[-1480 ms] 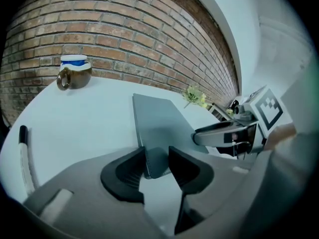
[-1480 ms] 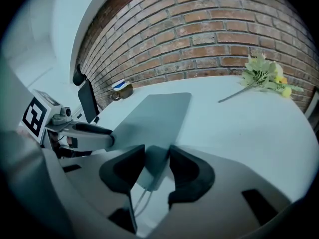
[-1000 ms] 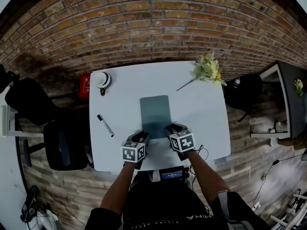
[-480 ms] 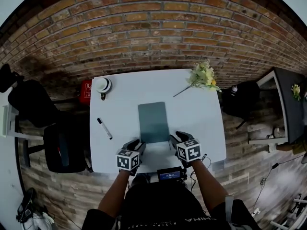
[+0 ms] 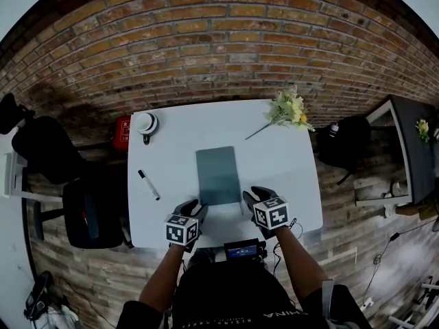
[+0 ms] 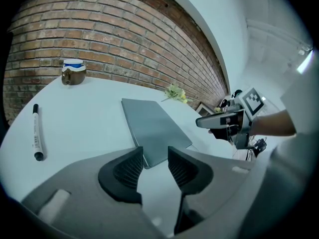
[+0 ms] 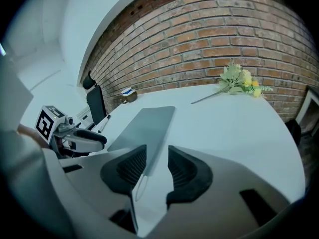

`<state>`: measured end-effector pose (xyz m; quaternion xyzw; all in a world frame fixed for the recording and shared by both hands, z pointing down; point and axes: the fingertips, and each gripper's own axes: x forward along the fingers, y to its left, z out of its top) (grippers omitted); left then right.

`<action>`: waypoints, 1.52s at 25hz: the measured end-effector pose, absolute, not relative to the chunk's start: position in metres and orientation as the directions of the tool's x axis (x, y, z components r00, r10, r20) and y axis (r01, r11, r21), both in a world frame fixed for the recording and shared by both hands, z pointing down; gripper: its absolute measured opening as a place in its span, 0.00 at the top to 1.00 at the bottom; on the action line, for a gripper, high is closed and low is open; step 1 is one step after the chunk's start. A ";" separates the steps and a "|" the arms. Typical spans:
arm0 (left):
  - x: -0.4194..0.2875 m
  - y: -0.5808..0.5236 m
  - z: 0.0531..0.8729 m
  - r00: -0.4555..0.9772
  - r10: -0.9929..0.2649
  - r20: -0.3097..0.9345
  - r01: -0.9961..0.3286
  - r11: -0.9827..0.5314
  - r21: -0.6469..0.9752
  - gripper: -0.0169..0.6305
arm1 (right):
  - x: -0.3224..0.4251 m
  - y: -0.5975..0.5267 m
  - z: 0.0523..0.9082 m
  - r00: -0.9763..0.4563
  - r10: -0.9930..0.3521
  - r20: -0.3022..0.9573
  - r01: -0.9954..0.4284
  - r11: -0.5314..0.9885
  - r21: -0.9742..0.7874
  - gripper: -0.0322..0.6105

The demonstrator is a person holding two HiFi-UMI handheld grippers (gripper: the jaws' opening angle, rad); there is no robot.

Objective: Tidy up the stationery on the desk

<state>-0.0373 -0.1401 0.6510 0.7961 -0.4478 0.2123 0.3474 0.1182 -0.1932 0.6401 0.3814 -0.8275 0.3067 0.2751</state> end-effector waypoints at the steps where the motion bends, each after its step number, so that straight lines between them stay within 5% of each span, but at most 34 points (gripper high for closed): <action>1: -0.037 -0.141 0.651 0.508 -0.567 0.649 -0.861 -0.358 0.360 0.75 | 0.117 -0.193 0.641 -0.560 -0.460 0.689 -0.799 0.520 -0.303 0.73; 26: -0.039 -0.206 0.672 0.450 -0.555 0.700 -0.888 -0.359 0.286 0.65 | 0.071 -0.241 0.678 -0.561 -0.402 0.723 -0.804 0.473 -0.361 0.63; 38: -0.037 -0.205 0.677 0.416 -0.585 0.696 -0.907 -0.319 0.274 0.65 | 0.067 -0.235 0.683 -0.543 -0.444 0.712 -0.827 0.432 -0.360 0.69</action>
